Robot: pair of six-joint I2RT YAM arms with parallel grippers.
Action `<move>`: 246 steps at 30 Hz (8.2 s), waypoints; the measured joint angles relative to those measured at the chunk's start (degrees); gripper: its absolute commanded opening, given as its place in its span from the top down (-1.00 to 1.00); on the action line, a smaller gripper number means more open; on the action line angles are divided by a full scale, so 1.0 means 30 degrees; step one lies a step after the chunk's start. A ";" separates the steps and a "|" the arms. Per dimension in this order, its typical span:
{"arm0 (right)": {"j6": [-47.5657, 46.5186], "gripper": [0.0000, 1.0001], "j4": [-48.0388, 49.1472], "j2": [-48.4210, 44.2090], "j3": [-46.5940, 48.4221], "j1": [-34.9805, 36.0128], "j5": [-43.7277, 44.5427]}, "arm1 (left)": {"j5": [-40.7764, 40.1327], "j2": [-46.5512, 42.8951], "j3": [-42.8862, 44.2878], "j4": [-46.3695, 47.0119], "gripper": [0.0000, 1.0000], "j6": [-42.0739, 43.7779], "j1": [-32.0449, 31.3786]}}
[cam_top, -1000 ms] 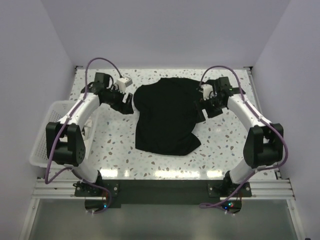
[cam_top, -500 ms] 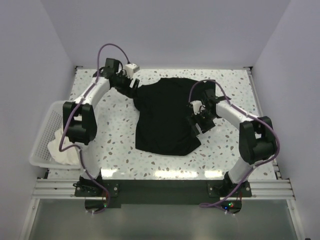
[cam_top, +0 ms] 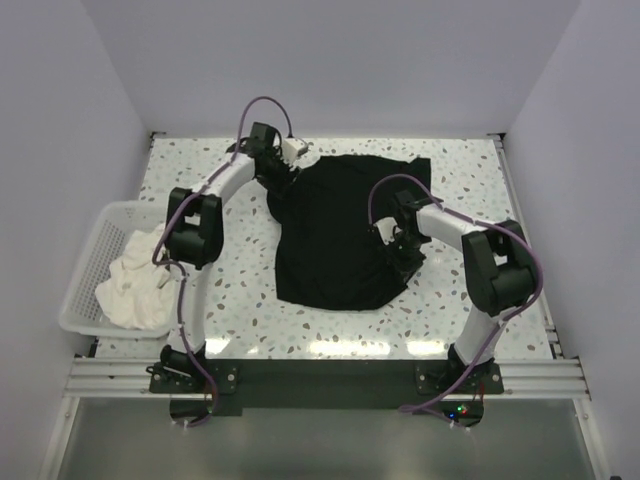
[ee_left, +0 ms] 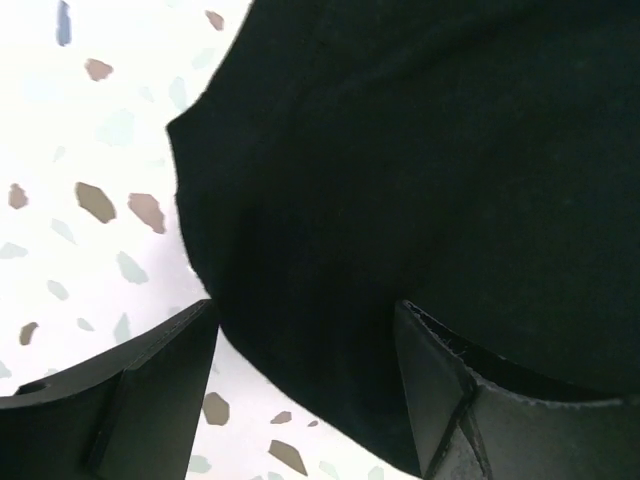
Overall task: Fold and stack the t-shirts
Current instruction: Flatten the tshirt out
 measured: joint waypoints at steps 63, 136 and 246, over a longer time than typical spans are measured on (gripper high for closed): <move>-0.5173 -0.43 -0.7322 -0.0699 0.6557 -0.1107 -0.5974 | 0.0109 -0.0561 -0.0007 -0.2856 -0.61 -0.0284 0.3351; 0.2266 0.13 -0.2790 0.7300 1.4375 0.5523 -0.0612 | -0.1115 -0.6360 -1.0987 -0.2463 0.91 0.0474 0.3497; -0.1406 1.00 -0.5187 0.4386 1.2466 -0.1967 -0.1384 | 0.1967 0.2958 0.2878 -0.0393 0.20 0.1647 0.0619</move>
